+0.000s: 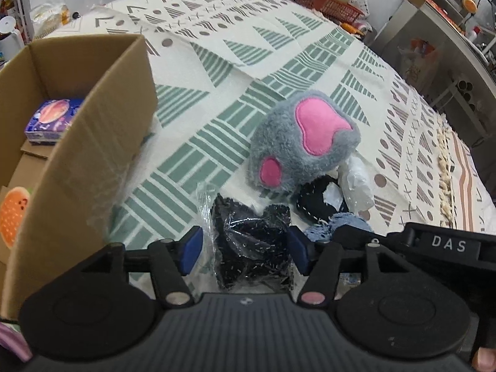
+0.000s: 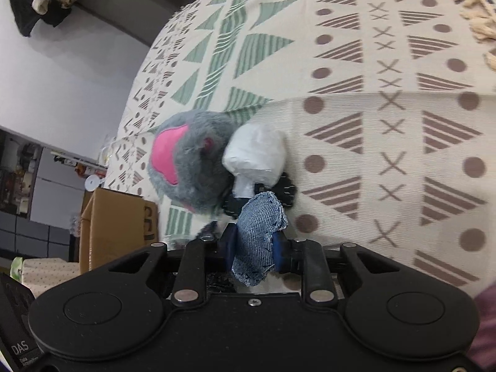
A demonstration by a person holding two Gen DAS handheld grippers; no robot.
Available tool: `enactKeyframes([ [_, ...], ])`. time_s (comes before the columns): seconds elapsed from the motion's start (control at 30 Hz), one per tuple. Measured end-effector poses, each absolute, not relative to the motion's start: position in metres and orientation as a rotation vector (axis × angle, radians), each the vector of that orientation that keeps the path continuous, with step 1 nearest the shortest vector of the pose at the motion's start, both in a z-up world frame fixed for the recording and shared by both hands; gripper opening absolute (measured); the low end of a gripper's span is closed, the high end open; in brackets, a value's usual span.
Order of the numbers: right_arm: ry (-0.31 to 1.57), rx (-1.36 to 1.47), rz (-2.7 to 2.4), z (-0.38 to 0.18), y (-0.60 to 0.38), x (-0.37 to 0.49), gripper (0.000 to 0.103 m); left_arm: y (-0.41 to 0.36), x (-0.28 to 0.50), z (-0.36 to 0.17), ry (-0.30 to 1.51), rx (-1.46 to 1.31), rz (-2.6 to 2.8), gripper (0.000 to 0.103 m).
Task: Organize soft objects
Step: 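Grasp the black plastic bag with the left tool while the right tool lifts the denim piece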
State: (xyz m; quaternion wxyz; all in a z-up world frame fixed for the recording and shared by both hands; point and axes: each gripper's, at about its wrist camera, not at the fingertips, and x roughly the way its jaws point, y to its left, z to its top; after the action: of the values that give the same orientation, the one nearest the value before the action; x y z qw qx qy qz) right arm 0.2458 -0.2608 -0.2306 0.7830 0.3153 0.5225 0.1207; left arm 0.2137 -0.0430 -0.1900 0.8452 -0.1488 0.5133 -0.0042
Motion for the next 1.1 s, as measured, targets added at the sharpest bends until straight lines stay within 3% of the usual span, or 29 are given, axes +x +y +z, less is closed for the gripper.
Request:
enactKeyframes([
  [0.13, 1.121, 0.678, 0.241, -0.229, -0.263, 0.240, 0.024, -0.047, 0.211, -0.193, 1.084, -0.309, -0.022, 0.058],
  [0.3, 1.102, 0.670, 0.256, -0.223, -0.264, 0.231, 0.024, -0.048, 0.207, -0.193, 1.089, -0.317, -0.038, 0.040],
  [0.37, 1.098, 0.679, 0.258, -0.220, -0.267, 0.227, 0.024, -0.050, 0.205, -0.188, 1.080, -0.319, -0.047, 0.038],
  [1.1, 0.961, 0.632, 0.282, -0.162, -0.259, 0.189, 0.024, -0.022, 0.167, -0.118, 0.905, -0.355, -0.062, 0.037],
])
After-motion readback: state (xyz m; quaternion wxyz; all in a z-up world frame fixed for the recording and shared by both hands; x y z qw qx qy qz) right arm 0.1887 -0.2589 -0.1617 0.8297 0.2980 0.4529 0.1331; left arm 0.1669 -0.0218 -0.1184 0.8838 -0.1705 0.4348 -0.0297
